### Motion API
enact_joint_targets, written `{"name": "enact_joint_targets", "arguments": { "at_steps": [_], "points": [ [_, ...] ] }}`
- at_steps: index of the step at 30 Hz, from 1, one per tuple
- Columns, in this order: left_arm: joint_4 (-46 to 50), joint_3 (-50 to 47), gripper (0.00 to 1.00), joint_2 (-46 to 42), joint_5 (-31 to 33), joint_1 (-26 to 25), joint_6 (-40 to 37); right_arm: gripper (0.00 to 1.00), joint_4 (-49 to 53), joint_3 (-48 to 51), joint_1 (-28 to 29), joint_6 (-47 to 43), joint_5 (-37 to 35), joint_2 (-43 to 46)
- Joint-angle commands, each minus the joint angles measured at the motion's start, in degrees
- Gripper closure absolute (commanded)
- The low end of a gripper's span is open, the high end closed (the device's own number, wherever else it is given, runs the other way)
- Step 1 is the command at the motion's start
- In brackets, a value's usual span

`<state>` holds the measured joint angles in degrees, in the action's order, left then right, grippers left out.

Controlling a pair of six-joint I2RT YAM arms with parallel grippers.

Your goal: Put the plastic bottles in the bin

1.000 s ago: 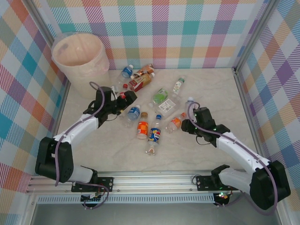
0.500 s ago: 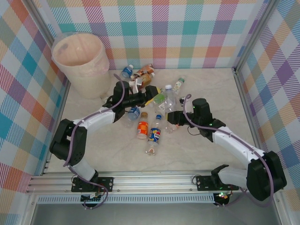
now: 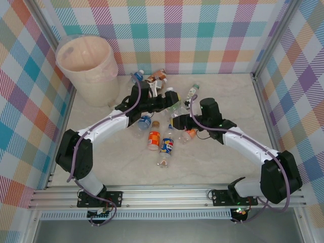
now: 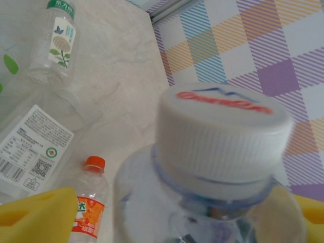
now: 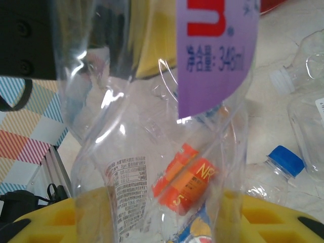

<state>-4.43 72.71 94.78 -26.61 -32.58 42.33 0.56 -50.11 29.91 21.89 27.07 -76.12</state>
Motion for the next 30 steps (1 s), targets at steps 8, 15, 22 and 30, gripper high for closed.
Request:
{"name": "enact_joint_targets", "arguments": {
  "at_steps": [8,15,22,30],
  "points": [
    [4.87,3.06,0.43,1.26,-1.15,-0.3,0.35,0.47,-1.01,-3.07,1.13,-4.74,2.14,0.08],
    [2.41,0.78,0.5,0.05,-0.56,1.52,3.51,0.29,0.36,-2.21,1.11,-5.83,-0.41,2.57],
    [1.94,0.64,0.52,-0.04,0.86,4.6,4.32,0.0,11.5,-4.12,1.11,-12.1,-2.38,6.2],
    [5.91,2.73,0.53,-3.38,7.65,11.28,1.37,0.0,7.48,1.46,1.11,-7.16,-23.08,15.75]
  ]
}}
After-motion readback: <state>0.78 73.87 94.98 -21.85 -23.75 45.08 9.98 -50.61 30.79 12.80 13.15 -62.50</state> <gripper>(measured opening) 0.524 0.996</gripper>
